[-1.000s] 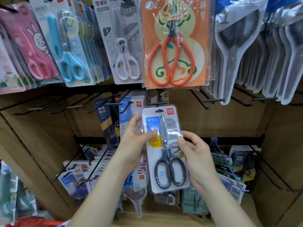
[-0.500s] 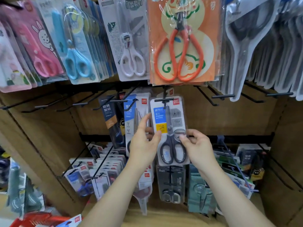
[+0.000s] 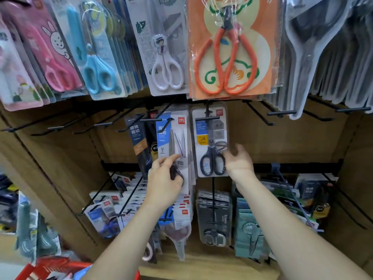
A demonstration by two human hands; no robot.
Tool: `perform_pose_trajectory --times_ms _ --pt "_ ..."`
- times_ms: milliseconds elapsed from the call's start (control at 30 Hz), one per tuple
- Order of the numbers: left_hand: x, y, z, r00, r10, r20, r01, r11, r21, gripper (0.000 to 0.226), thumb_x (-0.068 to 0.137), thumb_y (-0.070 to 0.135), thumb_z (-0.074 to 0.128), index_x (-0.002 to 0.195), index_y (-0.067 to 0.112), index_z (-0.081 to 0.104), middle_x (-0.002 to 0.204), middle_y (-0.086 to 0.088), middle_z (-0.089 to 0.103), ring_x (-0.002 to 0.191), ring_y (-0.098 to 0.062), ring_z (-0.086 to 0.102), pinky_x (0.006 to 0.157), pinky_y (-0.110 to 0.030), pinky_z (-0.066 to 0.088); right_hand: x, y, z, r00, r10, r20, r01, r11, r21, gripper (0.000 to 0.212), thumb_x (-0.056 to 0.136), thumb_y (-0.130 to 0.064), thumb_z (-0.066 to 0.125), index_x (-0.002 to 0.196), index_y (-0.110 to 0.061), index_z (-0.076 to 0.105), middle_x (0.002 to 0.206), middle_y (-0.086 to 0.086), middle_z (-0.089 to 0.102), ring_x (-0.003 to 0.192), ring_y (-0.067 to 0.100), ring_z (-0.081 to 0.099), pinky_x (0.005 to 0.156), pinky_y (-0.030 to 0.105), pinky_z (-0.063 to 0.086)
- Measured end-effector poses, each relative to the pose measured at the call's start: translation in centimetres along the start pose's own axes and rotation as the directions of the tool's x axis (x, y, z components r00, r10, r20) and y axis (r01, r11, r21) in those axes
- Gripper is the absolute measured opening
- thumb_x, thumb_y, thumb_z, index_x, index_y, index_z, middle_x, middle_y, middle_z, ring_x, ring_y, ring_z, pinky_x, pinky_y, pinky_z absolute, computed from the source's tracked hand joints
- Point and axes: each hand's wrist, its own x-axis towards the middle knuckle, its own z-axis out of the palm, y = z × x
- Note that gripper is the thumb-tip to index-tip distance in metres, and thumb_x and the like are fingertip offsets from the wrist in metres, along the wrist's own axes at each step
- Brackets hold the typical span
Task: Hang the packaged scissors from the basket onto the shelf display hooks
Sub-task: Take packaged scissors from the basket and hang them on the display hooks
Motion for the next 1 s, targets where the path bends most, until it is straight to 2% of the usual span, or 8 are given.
perform_pose_trajectory --times_ms 100,200,300,433,567,733,900,1000 --pt "-0.1 -0.6 -0.1 1.000 -0.018 0.010 0.017 0.997 0.077 0.056 0.094 0.016 0.056 0.142 0.041 0.046 0.152 -0.005 0.031 0.139 -0.032 0.031 0.115 -0.040 0.029 -2.2 0.6 -0.7 0.999 -0.031 -0.036 0.030 0.999 -0.037 0.062 0.097 -0.028 0.053 0.153 -0.026 0.026 0.150 0.011 0.043 0.133 0.033 0.045 0.107 0.045 0.042" --pt "-1.3 -1.6 -0.3 1.000 -0.009 0.010 0.008 0.997 0.071 0.052 0.094 0.015 0.057 0.140 0.038 0.050 0.154 -0.003 0.028 0.142 -0.027 0.027 0.116 -0.037 0.028 -5.4 1.0 -0.8 0.988 -0.154 -0.023 0.154 0.988 -0.001 0.056 0.096 -0.018 0.054 0.147 -0.030 0.035 0.141 0.003 0.047 0.126 0.021 0.050 0.099 0.039 0.046" --pt "-4.1 -3.5 -1.7 0.999 0.045 -0.014 -0.045 0.999 -0.025 0.047 0.092 0.007 0.059 0.129 0.036 0.059 0.141 0.007 0.039 0.134 -0.014 0.038 0.109 -0.037 0.042 -8.6 0.7 0.0 0.963 -0.240 0.124 0.231 0.969 0.085 0.039 0.096 -0.013 0.054 0.130 -0.032 0.050 0.117 -0.009 0.057 0.104 0.007 0.058 0.077 0.018 0.045" --pt "-8.9 -7.6 -5.3 0.999 0.013 -0.042 -0.014 1.000 -0.016 0.040 0.091 0.002 0.059 0.110 0.037 0.064 0.116 0.025 0.048 0.108 0.015 0.048 0.083 -0.002 0.041 -11.4 0.3 3.3 0.916 -0.284 0.284 0.247 0.956 0.157 0.022 0.096 -0.012 0.057 0.106 -0.031 0.063 0.098 -0.006 0.066 0.086 0.010 0.066 0.070 0.023 0.051" --pt "-13.4 -13.1 -8.9 0.976 -0.199 -0.088 0.199 0.980 -0.009 0.046 0.084 -0.001 0.060 0.087 0.045 0.065 0.102 0.017 0.062 0.090 0.009 0.058 0.077 -0.004 0.039 -14.5 -0.1 7.8 0.824 -0.269 0.499 0.206 0.962 0.179 0.023 0.096 -0.010 0.057 0.092 -0.033 0.060 0.089 -0.002 0.069 0.061 -0.002 0.064 0.060 0.017 0.051" --pt "-17.8 -21.4 -11.8 0.864 -0.486 -0.131 0.475 0.874 -0.106 0.025 0.069 0.018 0.055 0.069 0.038 0.069 0.077 0.010 0.073 0.078 -0.017 0.068 0.082 -0.038 0.056 -18.8 2.0 15.0 0.654 -0.152 0.741 0.146 0.987 0.073 0.022 0.096 -0.004 0.053 0.095 -0.023 0.063 0.084 0.006 0.068 0.064 0.021 0.062 0.054 0.025 0.045" --pt "-23.5 -27.8 -10.2 0.657 -0.752 -0.058 0.752 0.659 -0.021 0.020 0.089 0.013 0.054 0.096 0.026 0.068 0.096 0.000 0.071 0.087 -0.024 0.068 0.070 -0.028 0.048 -22.8 7.4 22.5 0.486 0.009 0.874 0.137 0.987 -0.087 0.025 0.093 -0.004 0.057 0.089 -0.027 0.064 0.078 -0.006 0.061 0.070 0.010 0.055 0.069 0.023 0.043" --pt "-26.7 -30.9 -8.2 0.558 -0.829 0.041 0.829 0.559 0.028 0.027 0.092 0.019 0.055 0.117 0.022 0.064 0.108 -0.004 0.071 0.090 -0.022 0.066 0.070 -0.024 0.048 -24.3 10.7 25.6 0.448 0.152 0.881 0.077 0.975 -0.207 0.025 0.091 -0.001 0.056 0.109 -0.018 0.060 0.076 -0.003 0.056 0.067 0.012 0.050 0.064 0.026 0.042"
